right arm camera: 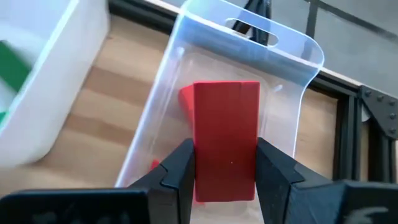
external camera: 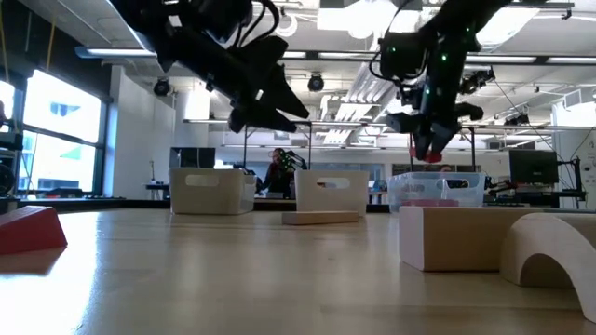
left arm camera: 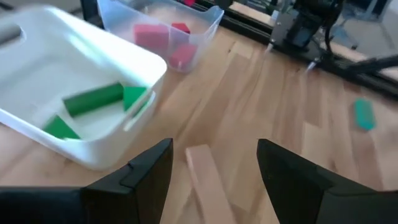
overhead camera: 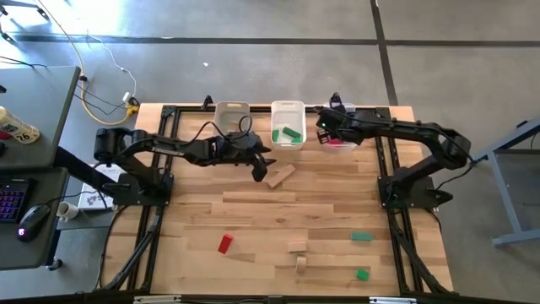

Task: Sort & place blocks by color
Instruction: Put the red block into the transparent bin

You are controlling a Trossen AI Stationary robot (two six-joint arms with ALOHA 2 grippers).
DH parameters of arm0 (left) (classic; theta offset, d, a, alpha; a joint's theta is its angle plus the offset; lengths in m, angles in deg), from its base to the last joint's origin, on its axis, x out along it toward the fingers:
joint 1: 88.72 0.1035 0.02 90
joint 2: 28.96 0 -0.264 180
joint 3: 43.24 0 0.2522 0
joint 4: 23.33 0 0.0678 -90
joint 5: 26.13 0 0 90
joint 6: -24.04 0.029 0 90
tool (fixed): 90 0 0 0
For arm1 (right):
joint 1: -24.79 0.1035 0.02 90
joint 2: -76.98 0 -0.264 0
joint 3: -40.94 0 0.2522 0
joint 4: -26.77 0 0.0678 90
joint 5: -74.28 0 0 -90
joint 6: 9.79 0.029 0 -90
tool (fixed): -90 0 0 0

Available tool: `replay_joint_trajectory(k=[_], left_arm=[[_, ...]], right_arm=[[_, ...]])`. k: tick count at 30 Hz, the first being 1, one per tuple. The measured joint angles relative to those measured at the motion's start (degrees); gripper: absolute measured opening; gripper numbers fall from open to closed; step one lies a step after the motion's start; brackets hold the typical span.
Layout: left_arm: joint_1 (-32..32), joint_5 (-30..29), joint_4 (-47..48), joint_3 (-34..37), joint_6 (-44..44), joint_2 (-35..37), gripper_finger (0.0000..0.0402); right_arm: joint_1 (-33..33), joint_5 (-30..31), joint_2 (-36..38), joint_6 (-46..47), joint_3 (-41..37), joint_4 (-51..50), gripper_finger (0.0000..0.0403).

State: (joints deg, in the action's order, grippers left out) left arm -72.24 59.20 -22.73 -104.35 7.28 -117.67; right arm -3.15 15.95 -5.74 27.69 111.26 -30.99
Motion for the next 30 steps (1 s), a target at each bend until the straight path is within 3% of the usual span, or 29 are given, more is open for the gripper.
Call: replay_joint_trajectory(k=[4, 11, 17, 21, 30], left_arm=[[-0.4, 0.5, -0.4, 0.0, -5.0, -1.6, 0.0219], [-2.6, -0.8, 0.5, -0.1, -2.7, -1.9, 0.0219], [-4.0, -3.5, 18.7, -10.2, 1.0, -2.3, 0.0219], [-4.1, -5.4, 25.6, -16.2, 2.3, -3.5, 0.0219], [-4.1, -4.0, 26.7, -18.3, -1.9, -8.6, 0.0219]], right_arm=[[-2.5, -0.4, 0.0, -0.3, -3.1, 5.3, 0.0107], [-6.1, -4.7, 0.0, -3.0, -5.1, 9.6, 0.0107], [-8.9, -8.2, 0.0, -5.5, -5.1, 10.7, 0.0108], [-10.0, -9.1, 0.0, -7.1, -5.1, 10.8, 0.0109], [-10.3, -10.6, 0.0, -9.3, -5.1, 10.9, 0.0193]])
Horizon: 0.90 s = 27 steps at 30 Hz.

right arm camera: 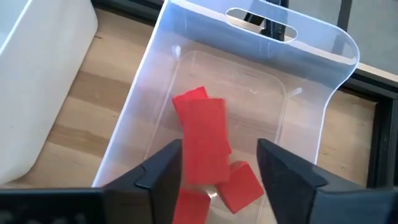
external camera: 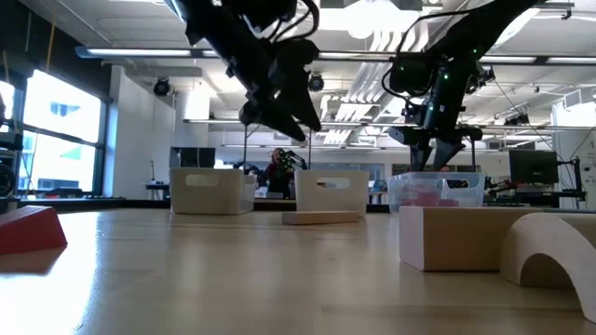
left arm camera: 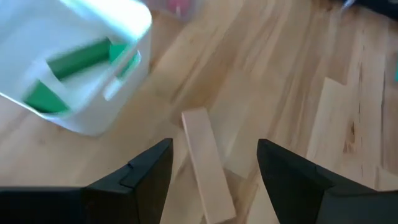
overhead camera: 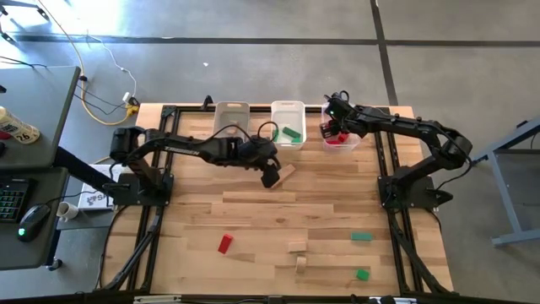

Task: Sort & place blocks by color
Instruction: Put the red block into the transparent bin, then put the brown block into the gray bin

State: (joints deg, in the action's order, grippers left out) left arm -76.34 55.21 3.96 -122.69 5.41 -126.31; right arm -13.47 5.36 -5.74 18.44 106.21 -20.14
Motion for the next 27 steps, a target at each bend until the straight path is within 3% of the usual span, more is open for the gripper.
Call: replay_joint_trajectory(k=[7, 20, 27], left_arm=[[-0.1, 2.5, 0.2, 0.0, -3.2, -4.5, 0.0219], [-1.5, 4.1, -0.5, 0.0, -5.4, -9.3, 0.0219], [-1.9, 0.3, -0.9, 0.0, -5.2, -9.4, 0.0219]], right_arm=[[0.0, -0.3, 0.0, 0.2, 0.0, -0.1, 0.0232], [0.0, -0.3, 0.0, 0.2, 0.0, 0.5, 0.0233], [0.0, -0.3, 0.0, 0.2, 0.0, 0.5, 0.0233]])
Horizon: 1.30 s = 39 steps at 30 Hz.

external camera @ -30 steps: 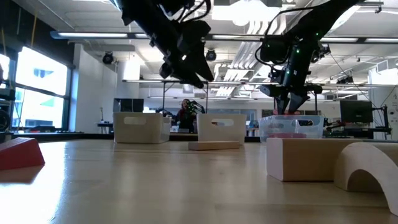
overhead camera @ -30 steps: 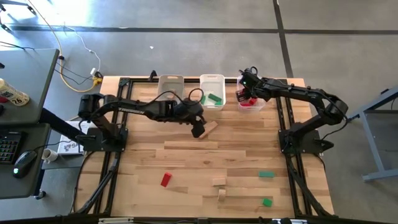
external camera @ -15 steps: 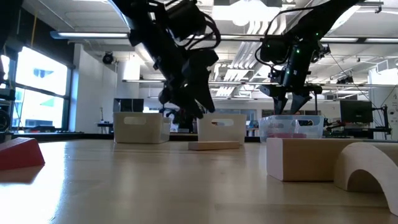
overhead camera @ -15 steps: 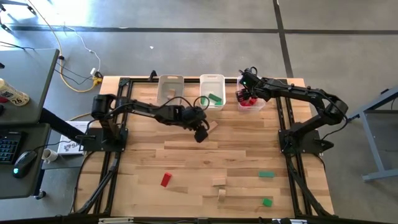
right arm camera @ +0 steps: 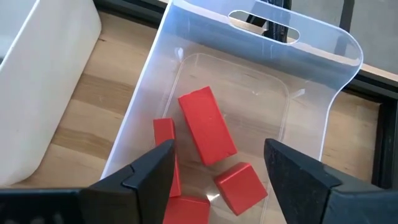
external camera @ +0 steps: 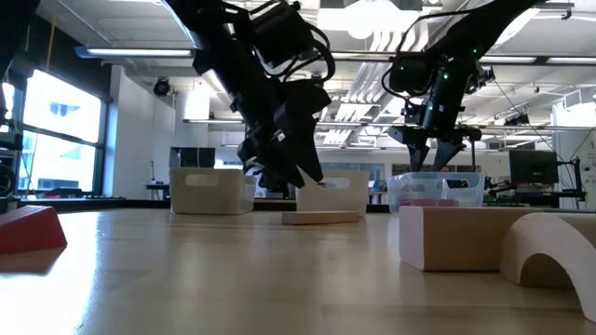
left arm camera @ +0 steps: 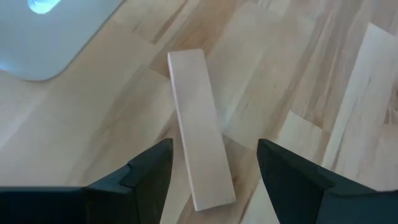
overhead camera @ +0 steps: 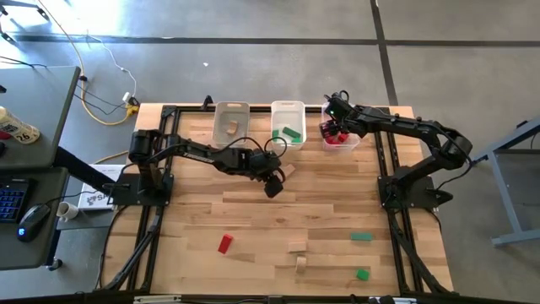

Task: Sort & place blocks by color
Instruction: Put the brown block into the gray bin

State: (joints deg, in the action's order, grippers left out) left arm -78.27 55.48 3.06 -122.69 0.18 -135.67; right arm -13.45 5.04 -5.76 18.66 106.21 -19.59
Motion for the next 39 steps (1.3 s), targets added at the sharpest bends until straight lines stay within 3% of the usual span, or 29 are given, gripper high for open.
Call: replay_joint_trajectory(k=[16, 27, 31, 36, 39], left_arm=[[0.4, 3.3, -1.2, 0.0, -1.3, -4.7, 0.0219], [-0.5, 0.1, -3.1, -0.2, -1.3, -8.6, 0.0215], [-0.5, -0.8, -2.8, -0.2, 0.6, -8.4, 0.0181], [-0.4, -1.0, -2.2, -0.1, 2.9, -8.4, 0.0101], [-0.2, 0.9, -1.9, -0.1, 3.1, -7.9, 0.0098]], right_arm=[[0.0, -1.8, 0.0, 1.3, 0.0, 0.6, 0.0233], [0.0, -2.4, 0.0, 1.3, 0.0, 0.6, 0.0233], [0.0, -3.5, 0.0, 1.3, 0.0, 0.6, 0.0233], [0.0, -5.0, 0.0, 1.5, 0.2, 0.4, 0.0233], [0.0, -6.8, 0.0, 1.5, 0.2, 0.1, 0.0233]])
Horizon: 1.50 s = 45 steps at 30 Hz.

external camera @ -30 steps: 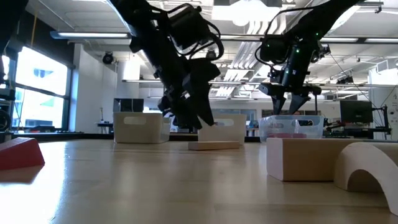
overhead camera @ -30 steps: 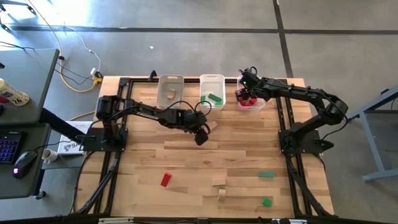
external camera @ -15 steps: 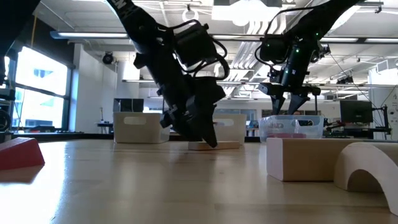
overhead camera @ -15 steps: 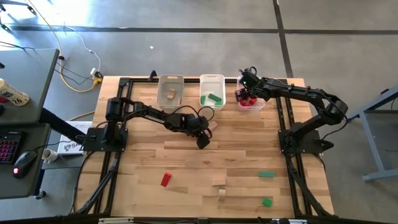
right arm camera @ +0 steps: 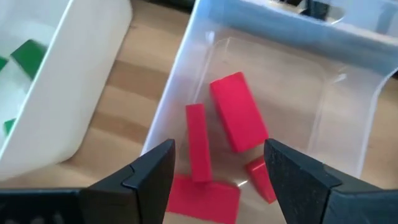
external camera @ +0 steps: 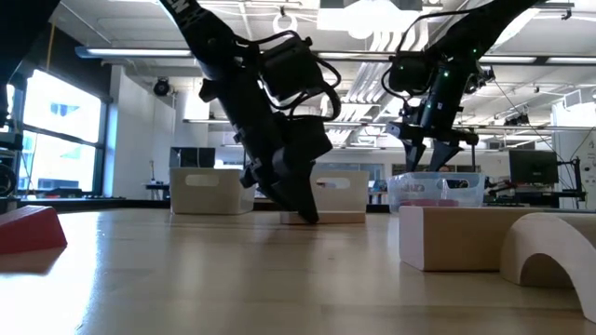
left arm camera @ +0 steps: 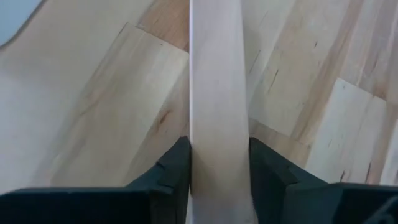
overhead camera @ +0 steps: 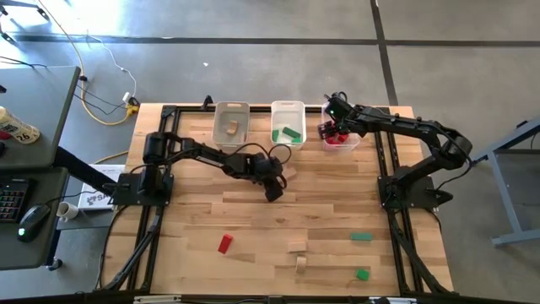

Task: Sort & place blocks by color
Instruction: Put the brown block into the gray bin

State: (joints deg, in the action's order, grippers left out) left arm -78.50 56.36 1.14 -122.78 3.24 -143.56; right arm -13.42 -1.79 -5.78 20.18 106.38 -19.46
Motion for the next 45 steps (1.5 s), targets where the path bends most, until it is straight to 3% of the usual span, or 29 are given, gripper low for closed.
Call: replay_joint_trajectory(k=[5, 12, 24, 31, 41, 45], left_arm=[[0.3, 0.2, 2.1, 0.3, 1.9, 2.3, 0.0098], [3.5, -0.7, 8.1, 0.3, 2.0, 7.9, 0.0098], [11.1, -6.3, 13.8, 0.2, 6.3, 21.3, 0.0098], [18.9, -11.2, 17.3, 0.1, 8.2, 27.4, 0.0098], [29.0, -11.2, 29.3, 0.2, 6.2, 26.1, 0.0098], [30.8, -9.8, 29.7, 0.3, 5.3, 24.6, 0.0098]], right_arm=[[0.0, -3.2, 0.0, 0.2, 0.0, -0.8, 0.0233], [0.4, -2.3, 1.0, 0.2, 0.0, -3.2, 0.0233], [2.4, -0.7, 12.5, 1.1, 0.0, -3.4, 0.0233], [5.9, -3.6, 16.4, 2.6, 0.0, -3.1, 0.0233], [12.9, -2.9, 16.9, 5.9, 0.1, -3.3, 0.0233], [15.3, -2.8, 16.9, 6.3, 0.1, -3.3, 0.0233]])
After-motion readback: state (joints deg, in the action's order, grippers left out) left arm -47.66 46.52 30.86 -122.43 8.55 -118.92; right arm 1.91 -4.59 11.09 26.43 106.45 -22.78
